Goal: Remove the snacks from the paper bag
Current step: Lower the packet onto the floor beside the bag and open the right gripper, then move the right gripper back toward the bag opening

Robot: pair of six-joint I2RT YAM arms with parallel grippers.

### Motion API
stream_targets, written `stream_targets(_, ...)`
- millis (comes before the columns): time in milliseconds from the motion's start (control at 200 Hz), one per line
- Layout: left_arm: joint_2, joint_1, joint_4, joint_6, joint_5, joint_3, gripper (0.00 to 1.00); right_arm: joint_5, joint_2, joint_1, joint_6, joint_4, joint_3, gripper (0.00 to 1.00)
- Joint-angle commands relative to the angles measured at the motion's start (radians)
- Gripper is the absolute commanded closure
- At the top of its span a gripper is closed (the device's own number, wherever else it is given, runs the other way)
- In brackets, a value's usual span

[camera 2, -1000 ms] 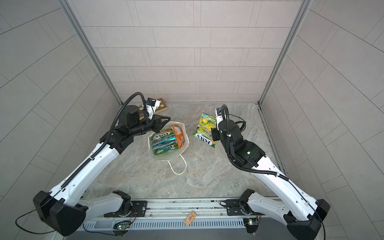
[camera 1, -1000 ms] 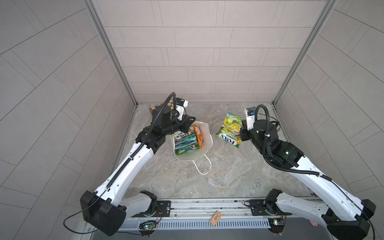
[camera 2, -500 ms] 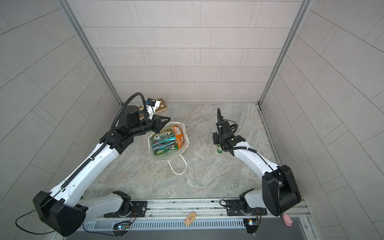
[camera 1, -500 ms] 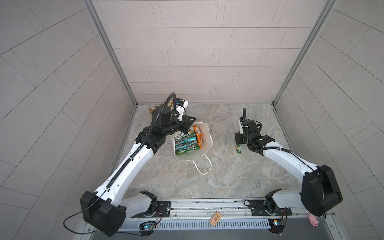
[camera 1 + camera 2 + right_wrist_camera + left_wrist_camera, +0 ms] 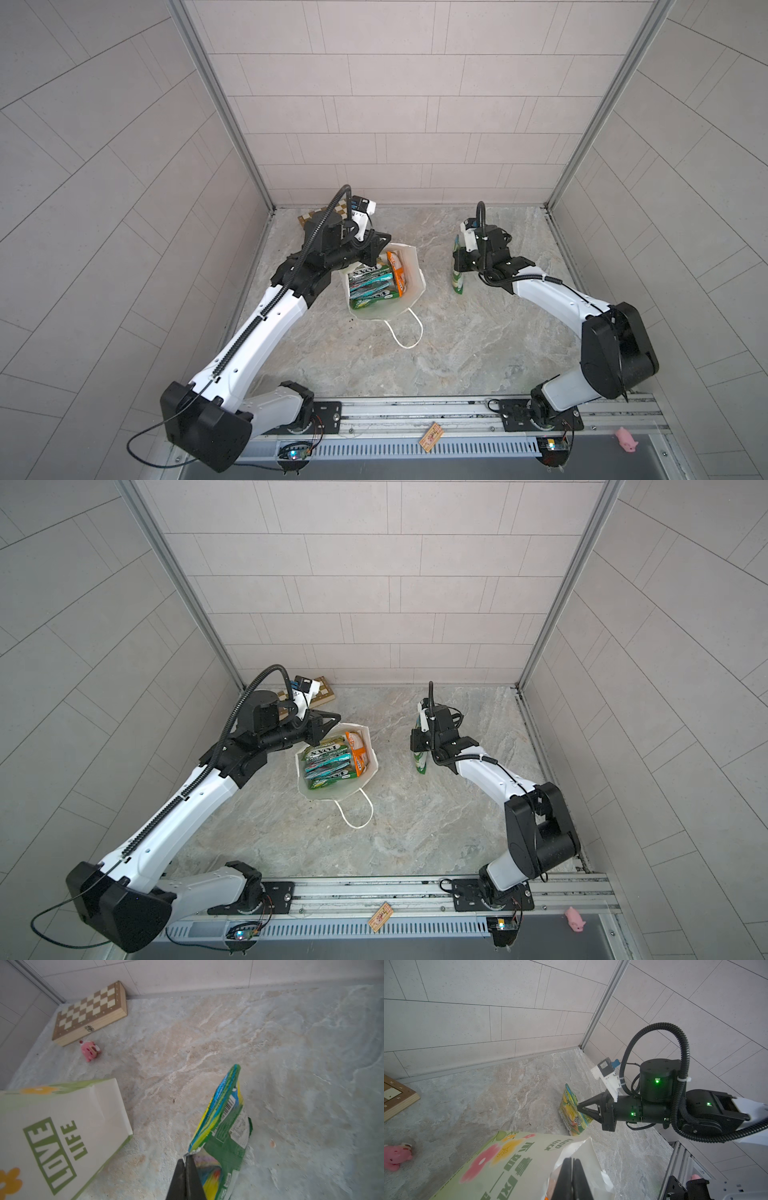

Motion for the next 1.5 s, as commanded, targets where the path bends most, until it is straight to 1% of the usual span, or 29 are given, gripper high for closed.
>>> stream_targets(0,-0.009,-0.006,0.021,0.011,0.008,-0.002,1.00,-0.108,0.047,-0.006,0.051,0.093,0.049,1.00)
stream_targets(170,-0.009,-0.007,0.020,0.014,0.004,-0.001,1.00,-0.182,0.121,-0.055,0.119,0.201,0.045,1.00)
stream_targets(270,-0.008,-0.007,0.020,0.015,0.005,0.000,1.00,-0.185,0.153,-0.098,0.138,0.235,0.017,1.00)
stream_targets(365,-0.009,-0.007,0.019,0.013,0.007,0.001,1.00,-0.161,0.181,-0.140,0.133,0.242,-0.012,1.00)
stream_targets(465,-0.010,-0.007,0.020,0.014,0.004,0.000,1.00,-0.107,0.205,-0.180,0.110,0.241,-0.036,1.00)
stream_targets(560,-0.013,-0.007,0.018,0.014,0.003,-0.001,1.00,-0.067,0.227,-0.210,0.072,0.198,-0.028,1.00)
stream_targets(616,-0.011,-0.007,0.018,0.014,0.005,-0.001,1.00,-0.054,0.229,-0.225,0.073,0.157,-0.013,1.00)
stream_targets(676,-0.010,-0.007,0.017,0.016,0.005,-0.001,1.00,-0.027,0.221,-0.233,0.065,0.118,-0.006,0.85)
stream_targets(731,-0.010,-0.007,0.018,0.016,0.005,0.000,1.00,0.008,0.208,-0.235,0.051,0.093,-0.005,0.66)
stream_targets(771,-0.009,-0.007,0.018,0.016,0.008,-0.001,1.00,0.031,0.192,-0.234,0.039,0.076,-0.005,0.56)
stream_targets(796,-0.009,-0.007,0.017,0.016,0.009,-0.001,1.00,0.045,0.179,-0.235,0.034,0.071,-0.010,0.51)
stream_targets(836,-0.008,-0.007,0.017,0.016,0.010,-0.002,1.00,0.075,0.155,-0.235,0.026,0.063,-0.018,0.47)
stream_targets(896,-0.010,-0.007,0.017,0.017,0.007,0.000,1.00,0.108,0.110,-0.235,0.015,0.060,-0.042,0.43)
stream_targets(986,-0.008,-0.007,0.018,0.018,0.004,-0.002,1.00,0.108,0.025,-0.234,-0.005,0.052,-0.079,0.43)
stream_targets(1156,-0.009,-0.007,0.018,0.015,0.003,-0.001,1.00,0.034,-0.155,-0.225,-0.014,0.001,-0.144,0.42)
stream_targets(1266,-0.009,-0.007,0.026,0.009,0.026,0.001,1.00,0.007,-0.277,-0.192,-0.016,-0.015,-0.190,0.41)
stream_targets(1391,-0.009,-0.008,0.028,0.004,0.032,0.000,1.00,0.013,-0.387,-0.106,-0.055,-0.091,-0.186,0.40)
stream_targets(1496,-0.010,-0.009,0.027,0.000,0.030,0.001,1.00,0.055,-0.448,0.007,-0.095,-0.148,-0.157,0.40)
